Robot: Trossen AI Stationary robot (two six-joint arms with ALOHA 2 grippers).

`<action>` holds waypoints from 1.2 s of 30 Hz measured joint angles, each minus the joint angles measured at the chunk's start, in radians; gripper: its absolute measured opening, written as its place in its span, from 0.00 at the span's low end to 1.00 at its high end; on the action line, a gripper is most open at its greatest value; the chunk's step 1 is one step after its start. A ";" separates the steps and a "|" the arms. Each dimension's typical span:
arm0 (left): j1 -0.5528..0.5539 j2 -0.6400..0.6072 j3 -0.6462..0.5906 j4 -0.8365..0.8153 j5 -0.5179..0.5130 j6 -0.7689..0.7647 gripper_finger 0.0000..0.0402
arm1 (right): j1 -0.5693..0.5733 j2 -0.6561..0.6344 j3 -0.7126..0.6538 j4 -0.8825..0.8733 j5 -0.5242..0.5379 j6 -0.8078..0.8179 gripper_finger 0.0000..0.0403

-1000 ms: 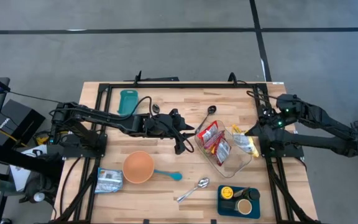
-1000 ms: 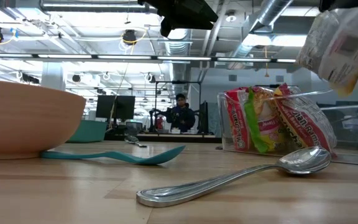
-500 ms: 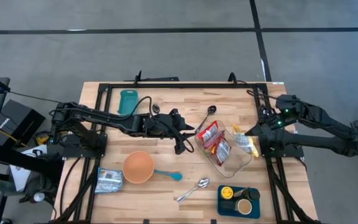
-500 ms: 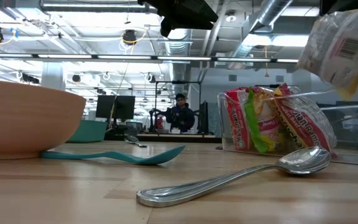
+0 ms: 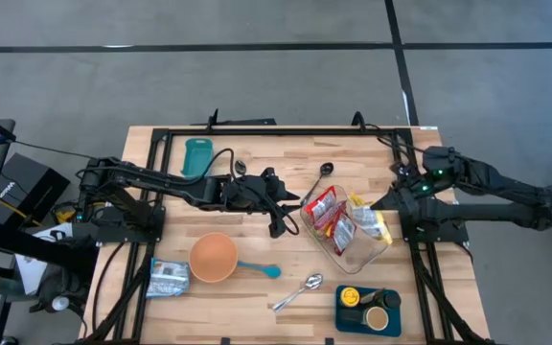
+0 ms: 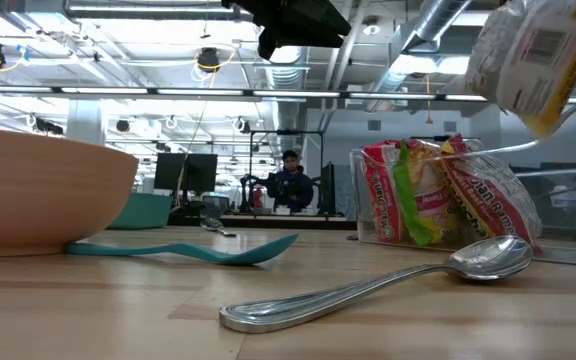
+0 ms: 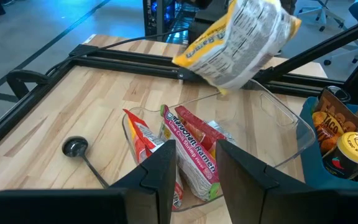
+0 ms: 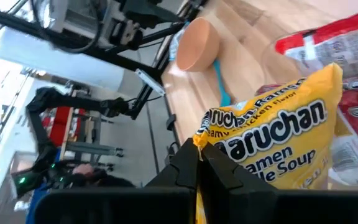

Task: Pick & Place Food Item
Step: Put the yellow noodle pack into the transparent bin

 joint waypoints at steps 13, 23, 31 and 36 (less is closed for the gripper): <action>0.000 0.000 0.000 0.000 0.000 0.000 0.27 | 0.209 0.068 0.000 -0.024 0.203 0.166 0.00; 0.000 0.000 0.000 0.000 0.000 0.000 0.27 | 0.359 0.171 0.000 -0.024 0.367 0.272 0.00; 0.000 0.000 0.000 0.000 0.000 0.000 0.27 | 0.451 0.238 0.000 -0.025 0.582 0.353 0.00; 0.000 0.000 0.000 0.000 0.000 0.000 0.27 | 0.527 0.257 0.000 -0.029 0.714 0.439 0.00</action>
